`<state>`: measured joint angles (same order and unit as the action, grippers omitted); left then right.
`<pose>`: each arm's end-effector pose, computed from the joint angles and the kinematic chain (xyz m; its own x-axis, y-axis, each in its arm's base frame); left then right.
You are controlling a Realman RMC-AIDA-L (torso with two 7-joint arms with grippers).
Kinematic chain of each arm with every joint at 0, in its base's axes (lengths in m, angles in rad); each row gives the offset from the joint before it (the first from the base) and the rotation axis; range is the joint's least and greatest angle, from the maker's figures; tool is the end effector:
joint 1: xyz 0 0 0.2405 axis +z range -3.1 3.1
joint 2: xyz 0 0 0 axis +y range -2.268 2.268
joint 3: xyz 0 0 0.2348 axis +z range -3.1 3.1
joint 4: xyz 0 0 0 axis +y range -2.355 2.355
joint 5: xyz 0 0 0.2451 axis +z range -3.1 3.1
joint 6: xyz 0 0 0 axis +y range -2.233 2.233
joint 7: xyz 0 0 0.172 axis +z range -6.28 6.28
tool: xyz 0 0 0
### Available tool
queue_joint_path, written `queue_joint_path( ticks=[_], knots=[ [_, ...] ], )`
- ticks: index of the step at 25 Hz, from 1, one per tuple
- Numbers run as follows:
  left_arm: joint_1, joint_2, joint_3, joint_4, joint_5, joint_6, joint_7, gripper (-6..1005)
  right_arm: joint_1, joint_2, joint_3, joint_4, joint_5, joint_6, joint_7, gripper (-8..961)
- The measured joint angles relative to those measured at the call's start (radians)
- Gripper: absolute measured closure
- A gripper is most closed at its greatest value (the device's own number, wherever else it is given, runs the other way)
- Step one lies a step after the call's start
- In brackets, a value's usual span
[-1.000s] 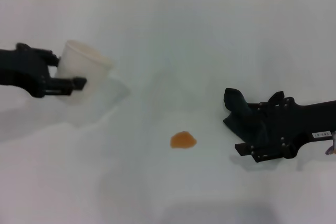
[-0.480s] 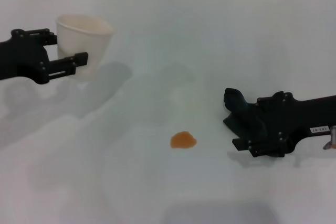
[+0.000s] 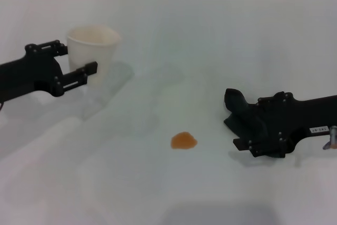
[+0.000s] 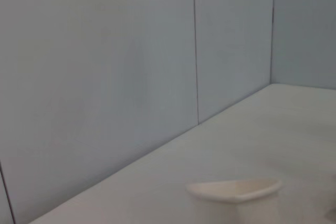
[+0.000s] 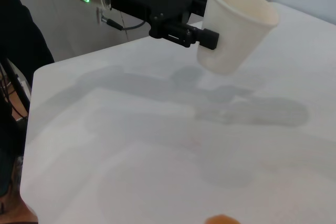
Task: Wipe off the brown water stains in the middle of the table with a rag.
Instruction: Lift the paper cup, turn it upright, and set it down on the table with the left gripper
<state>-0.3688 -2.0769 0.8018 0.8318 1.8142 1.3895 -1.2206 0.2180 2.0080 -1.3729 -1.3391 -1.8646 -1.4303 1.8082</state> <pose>-0.2831 0.3679 0.0261 0.8714 0.1499 0.4671 0.3811 -0.8065 -0.4521 0.1990 0.3286 -0.0056 0.9316 -0.2883 -0.2214 -0.3272 -0.9304 -0.1654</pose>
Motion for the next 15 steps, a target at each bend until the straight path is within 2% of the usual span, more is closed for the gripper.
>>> queue_joint_path(
  ticks=[8, 15],
  knots=[
    [-0.009, 0.001, -0.001, -0.156, -0.038, -0.063, 0.143, 405, 0.001, 0.0, -0.002, 0.004, -0.015, 0.006, -0.019, 188],
    [-0.016, 0.001, -0.001, -0.222, -0.039, -0.112, 0.21, 404, 0.001, 0.0, -0.03, 0.017, -0.017, 0.039, -0.037, 188]
  ],
)
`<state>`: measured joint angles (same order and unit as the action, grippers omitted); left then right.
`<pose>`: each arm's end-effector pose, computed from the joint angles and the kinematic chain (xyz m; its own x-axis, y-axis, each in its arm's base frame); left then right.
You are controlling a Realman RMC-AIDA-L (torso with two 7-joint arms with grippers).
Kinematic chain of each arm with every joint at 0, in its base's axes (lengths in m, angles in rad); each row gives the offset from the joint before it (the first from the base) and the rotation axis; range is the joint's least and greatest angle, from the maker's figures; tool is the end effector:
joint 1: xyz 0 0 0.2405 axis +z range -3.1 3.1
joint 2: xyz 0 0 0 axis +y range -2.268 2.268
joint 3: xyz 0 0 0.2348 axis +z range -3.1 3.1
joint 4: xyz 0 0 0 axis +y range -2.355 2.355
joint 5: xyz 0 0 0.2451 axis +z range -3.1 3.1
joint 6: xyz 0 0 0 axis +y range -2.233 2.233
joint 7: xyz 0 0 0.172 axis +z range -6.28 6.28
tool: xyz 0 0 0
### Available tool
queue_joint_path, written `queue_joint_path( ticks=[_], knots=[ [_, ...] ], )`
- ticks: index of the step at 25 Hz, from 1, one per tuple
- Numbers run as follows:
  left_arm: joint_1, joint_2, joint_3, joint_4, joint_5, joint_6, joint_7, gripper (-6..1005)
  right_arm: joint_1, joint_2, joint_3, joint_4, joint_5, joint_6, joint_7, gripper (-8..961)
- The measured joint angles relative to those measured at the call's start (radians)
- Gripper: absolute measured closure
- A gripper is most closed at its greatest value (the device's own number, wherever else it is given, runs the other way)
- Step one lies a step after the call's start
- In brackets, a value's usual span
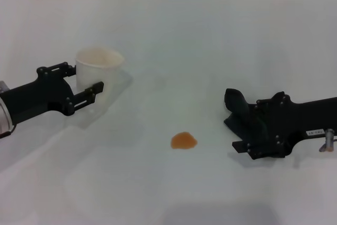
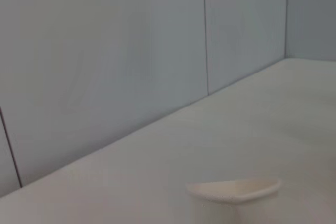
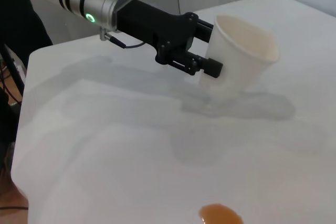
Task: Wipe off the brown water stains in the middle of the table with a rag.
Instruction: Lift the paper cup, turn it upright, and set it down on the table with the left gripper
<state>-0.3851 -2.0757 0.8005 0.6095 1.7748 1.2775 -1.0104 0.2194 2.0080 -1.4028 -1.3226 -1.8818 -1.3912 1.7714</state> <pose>-0.3140 0.3579 -0.0143 0.8815 0.1661 0.4420 0.3913 -0.7808 -0.4871 0.2034 0.3302 -0.0142 0.9458 -0.2608 -0.1933 -0.2960 -0.9374 -0.1837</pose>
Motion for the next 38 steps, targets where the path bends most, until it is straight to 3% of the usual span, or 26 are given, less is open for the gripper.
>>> queue_joint_path(
  ticks=[27, 38],
  knots=[
    [0.005, -0.003, 0.049, -0.033, 0.027, -0.073, 0.013, 399, 0.002, 0.0, -0.03, 0.009, -0.009, 0.026, -0.003, 187],
    [0.059, -0.003, 0.081, 0.053, 0.061, -0.067, -0.113, 398, -0.006, 0.0, -0.037, 0.002, -0.011, 0.026, -0.003, 188]
  ],
)
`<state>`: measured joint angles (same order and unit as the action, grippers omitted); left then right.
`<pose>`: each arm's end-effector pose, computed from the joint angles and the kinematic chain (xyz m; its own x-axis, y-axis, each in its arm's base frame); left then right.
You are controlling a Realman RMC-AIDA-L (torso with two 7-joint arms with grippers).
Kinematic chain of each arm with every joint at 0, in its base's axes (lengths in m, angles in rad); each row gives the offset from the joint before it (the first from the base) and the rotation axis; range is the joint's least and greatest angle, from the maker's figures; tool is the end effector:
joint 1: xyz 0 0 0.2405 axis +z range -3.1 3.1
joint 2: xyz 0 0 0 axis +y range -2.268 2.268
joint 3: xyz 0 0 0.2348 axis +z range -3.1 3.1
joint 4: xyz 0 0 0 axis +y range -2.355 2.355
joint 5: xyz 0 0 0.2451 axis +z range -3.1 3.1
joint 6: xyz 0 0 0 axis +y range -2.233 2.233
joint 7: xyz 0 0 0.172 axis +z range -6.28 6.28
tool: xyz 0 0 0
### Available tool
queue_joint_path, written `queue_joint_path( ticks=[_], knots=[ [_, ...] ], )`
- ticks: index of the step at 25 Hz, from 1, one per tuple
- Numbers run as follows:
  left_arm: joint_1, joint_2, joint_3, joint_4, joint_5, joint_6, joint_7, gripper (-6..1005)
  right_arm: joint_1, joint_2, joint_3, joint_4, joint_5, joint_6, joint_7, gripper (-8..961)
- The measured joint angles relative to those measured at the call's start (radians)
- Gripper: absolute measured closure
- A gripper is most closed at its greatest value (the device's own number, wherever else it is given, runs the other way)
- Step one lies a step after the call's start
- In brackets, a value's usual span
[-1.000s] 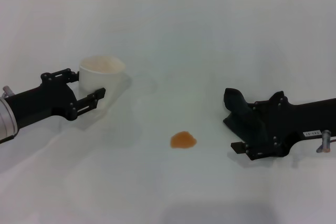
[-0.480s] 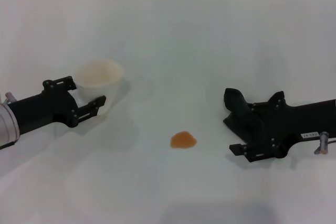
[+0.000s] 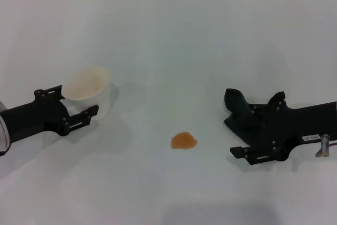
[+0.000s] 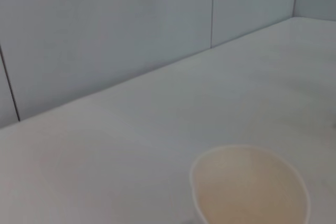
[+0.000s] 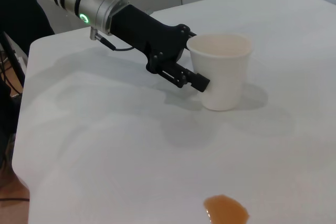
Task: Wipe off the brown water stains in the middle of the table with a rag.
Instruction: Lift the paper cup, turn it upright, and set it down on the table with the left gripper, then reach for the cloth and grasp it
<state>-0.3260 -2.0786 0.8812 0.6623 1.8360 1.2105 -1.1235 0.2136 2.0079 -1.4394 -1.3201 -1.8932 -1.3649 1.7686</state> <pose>-0.3357 0.3438 -0.0222 0.8825 0.2896 0.3705 0.4460 -0.7650 -0.4645 0.2050 0.3279 -0.0230 0.9512 -0.2565 -0.1715 -0.2865 -0.9406 -0.1823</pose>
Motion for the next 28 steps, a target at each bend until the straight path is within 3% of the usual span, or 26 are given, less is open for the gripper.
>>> queue_joint_path(
  ticks=[7, 11, 16, 23, 28],
  knots=[
    [0.041, -0.001, 0.071, 0.079, 0.018, -0.003, -0.073, 341, 0.0, 0.0, -0.002, -0.004, 0.0, -0.003, 0.001, 188],
    [0.064, -0.001, 0.1, 0.132, 0.027, -0.003, -0.11, 173, -0.001, 0.0, -0.004, -0.004, 0.0, -0.004, 0.001, 187],
    [0.115, -0.002, 0.102, 0.215, 0.028, 0.013, -0.141, 111, -0.002, 0.0, -0.01, 0.001, 0.003, -0.001, 0.003, 187],
    [0.197, 0.0, 0.094, 0.354, 0.025, 0.073, -0.198, 113, -0.002, 0.0, -0.016, 0.006, 0.009, -0.002, 0.005, 187],
    [0.274, 0.001, 0.021, 0.484, -0.061, 0.23, -0.2, 115, -0.003, 0.0, -0.015, -0.011, 0.039, -0.025, 0.015, 188]
  ],
)
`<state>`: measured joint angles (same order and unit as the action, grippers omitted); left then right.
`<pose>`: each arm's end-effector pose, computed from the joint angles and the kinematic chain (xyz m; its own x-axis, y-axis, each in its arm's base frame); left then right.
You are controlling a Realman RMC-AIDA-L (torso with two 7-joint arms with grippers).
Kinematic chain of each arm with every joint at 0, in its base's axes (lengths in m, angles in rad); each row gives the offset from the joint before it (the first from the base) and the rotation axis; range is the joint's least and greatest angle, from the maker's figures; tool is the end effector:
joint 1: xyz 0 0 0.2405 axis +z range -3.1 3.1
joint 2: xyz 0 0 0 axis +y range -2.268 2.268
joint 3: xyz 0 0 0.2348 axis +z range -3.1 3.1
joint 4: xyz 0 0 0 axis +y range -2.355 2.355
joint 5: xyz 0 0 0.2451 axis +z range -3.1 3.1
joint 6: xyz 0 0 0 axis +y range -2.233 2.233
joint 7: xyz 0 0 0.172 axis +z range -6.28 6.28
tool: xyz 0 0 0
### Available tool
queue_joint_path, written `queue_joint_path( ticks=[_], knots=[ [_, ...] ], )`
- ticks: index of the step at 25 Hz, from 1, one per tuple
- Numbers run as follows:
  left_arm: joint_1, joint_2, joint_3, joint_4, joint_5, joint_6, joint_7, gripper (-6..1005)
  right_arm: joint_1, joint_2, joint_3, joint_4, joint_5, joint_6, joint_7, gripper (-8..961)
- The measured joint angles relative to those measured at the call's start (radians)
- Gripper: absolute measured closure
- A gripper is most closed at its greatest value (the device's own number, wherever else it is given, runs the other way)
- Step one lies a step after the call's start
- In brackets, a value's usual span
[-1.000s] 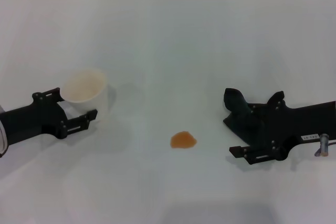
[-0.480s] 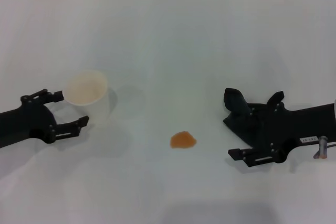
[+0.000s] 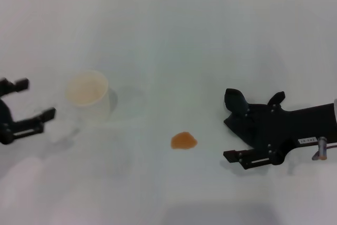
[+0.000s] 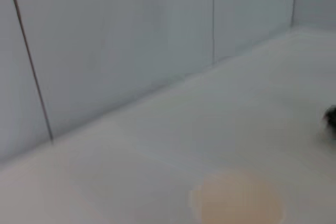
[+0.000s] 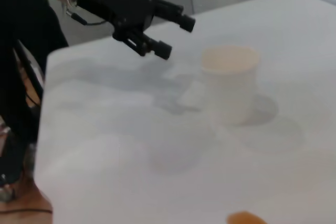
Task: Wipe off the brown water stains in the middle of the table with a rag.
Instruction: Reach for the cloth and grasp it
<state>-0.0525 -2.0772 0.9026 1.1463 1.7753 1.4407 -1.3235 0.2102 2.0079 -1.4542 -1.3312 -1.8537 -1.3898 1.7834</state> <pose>-0.3193 0.3007 0.0676 0.8885 0.2262 0.3993 0.4201 -0.7510 -0.5094 0.1951 0.3219 -0.0252 0.9442 -0.2602 -0.2018 -0.2907 -0.9465 -0.1399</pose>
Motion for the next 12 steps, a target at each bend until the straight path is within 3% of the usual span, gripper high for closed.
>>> queue_joint_path(
  ticks=[7, 12],
  knots=[
    [-0.052, 0.024, -0.357, 0.032, -0.082, 0.364, -0.063, 117, 0.0, 0.0, 0.006, -0.044, 0.033, -0.019, 0.027, 187],
    [-0.091, 0.077, -0.399, 0.031, -0.062, 0.419, -0.125, 117, 0.001, 0.0, 0.007, -0.066, 0.039, -0.019, 0.043, 188]
  ],
)
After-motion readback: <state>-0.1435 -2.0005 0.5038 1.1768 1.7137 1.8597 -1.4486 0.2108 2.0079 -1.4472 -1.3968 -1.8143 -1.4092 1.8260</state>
